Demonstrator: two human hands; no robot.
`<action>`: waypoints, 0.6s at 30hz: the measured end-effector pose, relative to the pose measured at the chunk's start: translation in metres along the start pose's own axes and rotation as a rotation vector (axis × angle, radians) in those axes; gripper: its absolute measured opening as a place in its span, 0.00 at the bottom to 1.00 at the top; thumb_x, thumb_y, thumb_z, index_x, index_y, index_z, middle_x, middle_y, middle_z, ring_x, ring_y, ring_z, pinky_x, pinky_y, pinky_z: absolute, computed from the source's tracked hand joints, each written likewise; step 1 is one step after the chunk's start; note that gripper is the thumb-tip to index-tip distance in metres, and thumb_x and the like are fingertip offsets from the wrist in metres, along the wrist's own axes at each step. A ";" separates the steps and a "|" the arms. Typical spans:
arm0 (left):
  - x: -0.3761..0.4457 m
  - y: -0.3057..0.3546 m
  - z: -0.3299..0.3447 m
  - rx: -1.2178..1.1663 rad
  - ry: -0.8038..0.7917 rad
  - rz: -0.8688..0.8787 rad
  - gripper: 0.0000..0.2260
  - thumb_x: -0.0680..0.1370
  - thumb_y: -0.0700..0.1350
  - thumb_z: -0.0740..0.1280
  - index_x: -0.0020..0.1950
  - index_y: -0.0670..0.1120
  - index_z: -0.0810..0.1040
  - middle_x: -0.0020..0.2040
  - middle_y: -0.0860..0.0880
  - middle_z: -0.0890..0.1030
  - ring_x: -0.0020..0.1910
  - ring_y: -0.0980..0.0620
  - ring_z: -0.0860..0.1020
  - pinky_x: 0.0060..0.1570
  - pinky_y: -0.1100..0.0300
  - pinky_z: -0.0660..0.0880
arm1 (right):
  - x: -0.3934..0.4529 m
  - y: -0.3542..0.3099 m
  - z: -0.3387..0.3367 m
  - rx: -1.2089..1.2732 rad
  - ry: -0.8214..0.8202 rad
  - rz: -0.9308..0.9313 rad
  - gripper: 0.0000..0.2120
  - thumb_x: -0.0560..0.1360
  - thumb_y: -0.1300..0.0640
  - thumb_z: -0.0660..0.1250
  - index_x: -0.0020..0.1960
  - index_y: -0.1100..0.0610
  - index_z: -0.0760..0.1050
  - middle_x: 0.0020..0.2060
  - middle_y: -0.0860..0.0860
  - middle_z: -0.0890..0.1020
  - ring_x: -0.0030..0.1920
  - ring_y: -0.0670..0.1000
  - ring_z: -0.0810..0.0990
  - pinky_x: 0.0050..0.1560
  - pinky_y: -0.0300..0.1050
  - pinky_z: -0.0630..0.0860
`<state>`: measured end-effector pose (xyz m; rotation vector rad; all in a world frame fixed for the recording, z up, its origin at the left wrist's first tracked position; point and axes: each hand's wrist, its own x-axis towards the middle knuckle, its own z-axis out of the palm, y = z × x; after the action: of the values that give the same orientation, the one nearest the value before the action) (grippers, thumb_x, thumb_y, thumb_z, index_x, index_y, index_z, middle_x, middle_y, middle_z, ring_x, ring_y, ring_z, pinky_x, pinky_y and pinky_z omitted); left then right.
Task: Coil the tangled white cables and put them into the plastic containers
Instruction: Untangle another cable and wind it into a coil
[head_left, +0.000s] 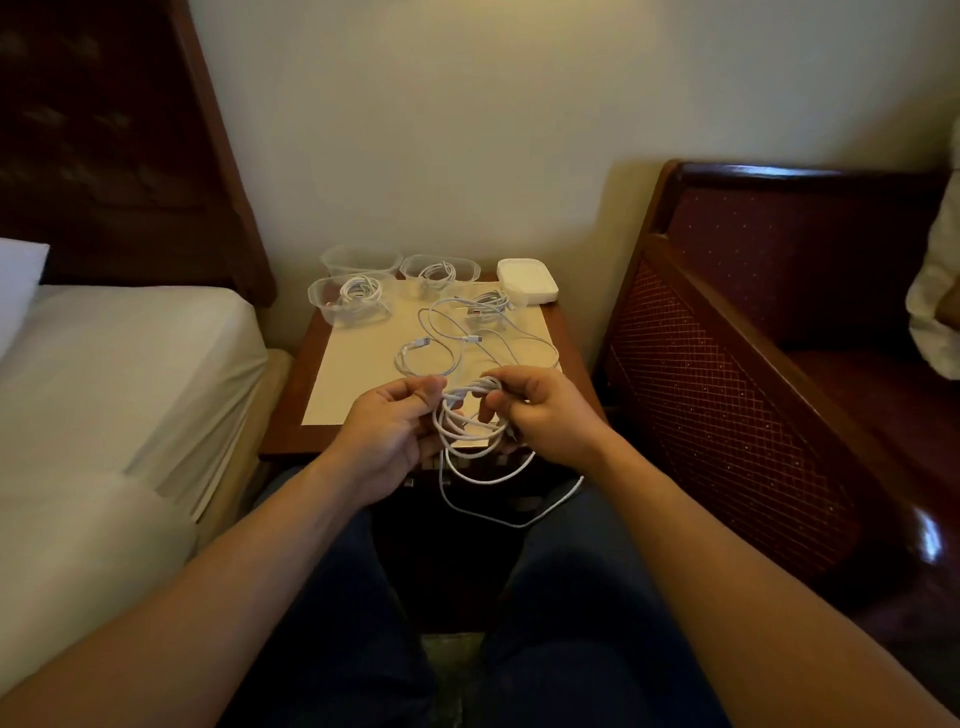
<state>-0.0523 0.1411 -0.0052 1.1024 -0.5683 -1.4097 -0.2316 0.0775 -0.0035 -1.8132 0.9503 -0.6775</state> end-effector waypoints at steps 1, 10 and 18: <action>0.004 0.002 -0.001 -0.010 -0.001 -0.008 0.06 0.82 0.39 0.64 0.57 0.38 0.78 0.45 0.39 0.83 0.40 0.45 0.81 0.46 0.47 0.83 | 0.003 -0.001 -0.001 0.000 -0.005 -0.003 0.10 0.83 0.65 0.62 0.53 0.56 0.81 0.33 0.44 0.82 0.30 0.45 0.79 0.34 0.43 0.79; 0.041 0.010 0.004 0.027 0.120 0.004 0.06 0.82 0.38 0.65 0.57 0.37 0.76 0.45 0.37 0.83 0.36 0.47 0.85 0.34 0.55 0.83 | 0.042 0.017 -0.006 0.007 0.071 0.101 0.09 0.82 0.62 0.65 0.59 0.59 0.82 0.44 0.54 0.87 0.35 0.53 0.84 0.40 0.50 0.85; 0.075 0.027 -0.005 -0.168 -0.081 -0.079 0.10 0.76 0.41 0.66 0.56 0.38 0.76 0.39 0.41 0.80 0.29 0.54 0.80 0.30 0.60 0.81 | 0.068 0.027 -0.014 0.536 -0.113 0.064 0.09 0.80 0.59 0.65 0.52 0.65 0.80 0.39 0.57 0.83 0.34 0.56 0.83 0.35 0.47 0.82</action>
<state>-0.0234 0.0666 -0.0056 0.9458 -0.4584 -1.5471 -0.2139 0.0074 -0.0198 -1.3255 0.6673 -0.7014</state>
